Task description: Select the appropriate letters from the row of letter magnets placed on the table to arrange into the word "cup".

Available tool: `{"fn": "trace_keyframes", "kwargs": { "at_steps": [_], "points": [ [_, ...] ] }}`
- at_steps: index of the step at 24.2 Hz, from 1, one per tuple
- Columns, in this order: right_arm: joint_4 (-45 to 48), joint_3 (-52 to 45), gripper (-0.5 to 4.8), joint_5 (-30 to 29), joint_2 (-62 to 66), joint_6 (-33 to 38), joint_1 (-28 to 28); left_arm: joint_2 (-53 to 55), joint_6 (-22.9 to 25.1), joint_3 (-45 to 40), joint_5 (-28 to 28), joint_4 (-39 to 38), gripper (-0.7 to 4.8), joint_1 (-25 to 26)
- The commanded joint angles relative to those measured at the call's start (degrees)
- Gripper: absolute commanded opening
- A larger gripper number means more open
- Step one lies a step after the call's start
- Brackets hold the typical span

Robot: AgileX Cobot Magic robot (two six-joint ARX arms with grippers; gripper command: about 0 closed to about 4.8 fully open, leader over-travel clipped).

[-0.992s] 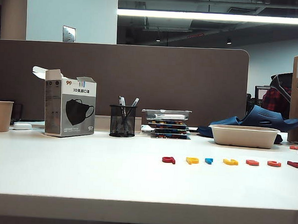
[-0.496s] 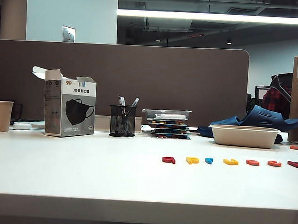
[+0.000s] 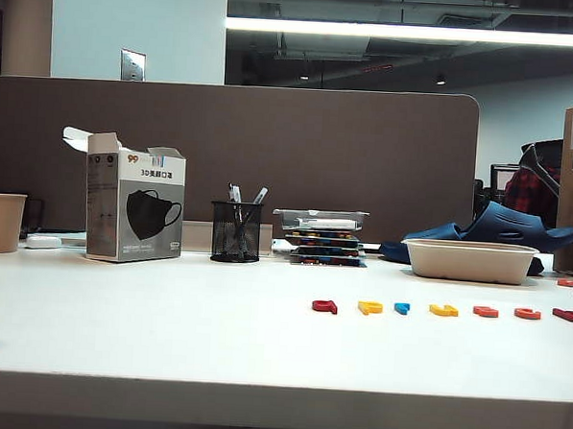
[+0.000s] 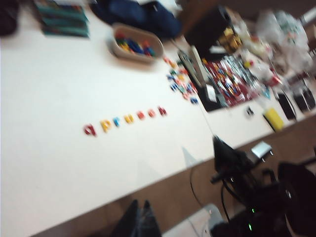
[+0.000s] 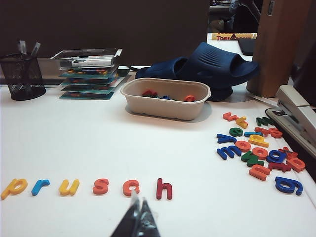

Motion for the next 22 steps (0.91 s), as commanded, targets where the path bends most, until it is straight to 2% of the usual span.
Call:
{"fn": "trace_keyframes", "kwargs": {
  "at_steps": [1,6,8,11,13,18,22],
  "points": [
    [1.01,-0.35,-0.05,0.28,-0.59,0.0,0.04,4.44,-4.35,0.15,-4.81,0.13,-0.05,-8.98],
    [1.01,-0.35,-0.05,0.26,-0.59,0.02,-0.02,12.28,-7.02,0.15,-15.15,2.36,-0.05,-19.47],
    [0.98,-0.35,-0.05,0.26,-0.59,0.02,-0.02,14.4,-9.44,0.15,-17.16,2.78,-0.05,-20.2],
    [0.98,-0.35,-0.05,0.26,-0.59,0.02,-0.04,16.81,-13.99,0.15,-17.25,2.95,-0.05,-20.26],
    [1.01,-0.35,-0.05,0.26,-0.59,0.02,-0.04,17.79,-15.04,0.13,-17.55,2.86,-0.05,-20.37],
    [0.96,-0.35,-0.05,0.28,-0.59,0.04,-0.04,19.28,-18.16,0.13,-25.09,2.71,-0.05,-21.05],
    [0.96,-0.35,-0.05,0.28,-0.59,0.04,-0.09,19.26,-20.52,0.15,-25.94,2.56,-0.05,-21.31]
  ]
}}
